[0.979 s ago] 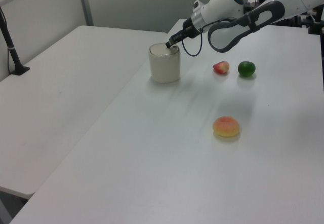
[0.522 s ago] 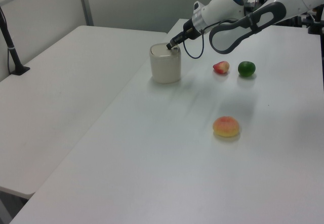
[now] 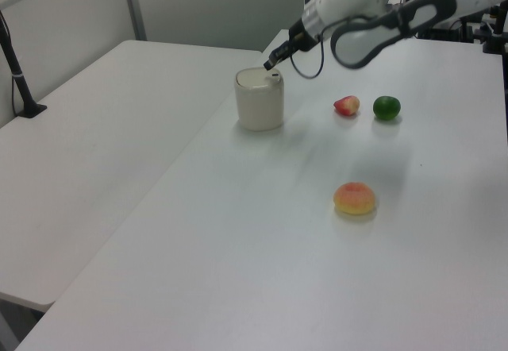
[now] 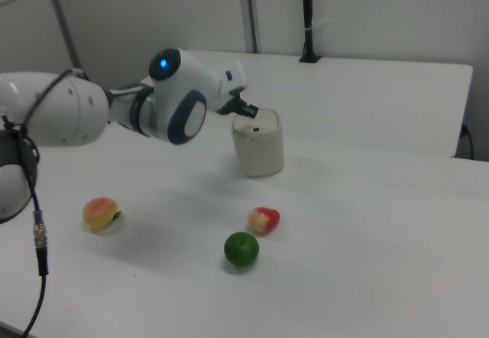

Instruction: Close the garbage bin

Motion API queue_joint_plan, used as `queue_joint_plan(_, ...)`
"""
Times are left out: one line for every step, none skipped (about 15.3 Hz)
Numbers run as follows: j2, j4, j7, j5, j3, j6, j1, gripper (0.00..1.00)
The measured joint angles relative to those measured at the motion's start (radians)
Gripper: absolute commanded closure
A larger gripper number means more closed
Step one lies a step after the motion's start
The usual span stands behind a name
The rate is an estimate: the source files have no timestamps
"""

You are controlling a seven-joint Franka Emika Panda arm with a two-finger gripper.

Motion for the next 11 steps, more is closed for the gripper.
queue_joint_plan(-0.034, 0.0, 0.0, 0.0, 0.0, -0.074, 0.0, 0.64)
queue_joint_plan(-0.074, 0.0, 0.0, 0.0, 0.001, -0.169, 0.0, 0.48)
queue_joint_plan(-0.11, 0.0, 0.0, 0.0, 0.002, -0.259, 0.0, 0.34)
queue_joint_plan(-0.15, 0.0, 0.0, 0.0, 0.004, -0.353, 0.0, 0.19)
queue_joint_plan(-0.188, 0.0, 0.001, 0.0, 0.006, -0.439, 0.001, 0.07)
queue_joint_plan(-0.226, -0.001, 0.001, 0.0, 0.008, -0.528, 0.001, 0.0)
queue_joint_plan(-0.262, -0.002, 0.001, 0.0, 0.009, -0.622, 0.001, 0.0)
queue_joint_plan(-0.299, -0.002, 0.001, 0.0, 0.01, -0.722, 0.001, 0.0)
queue_joint_plan(-0.332, -0.004, 0.001, 0.0, 0.01, -0.806, 0.001, 0.0)
queue_joint_plan(-0.366, -0.005, 0.001, 0.0, 0.01, -0.889, 0.001, 0.0)
queue_joint_plan(-0.399, -0.007, 0.001, 0.0, 0.01, -0.968, 0.002, 0.0)
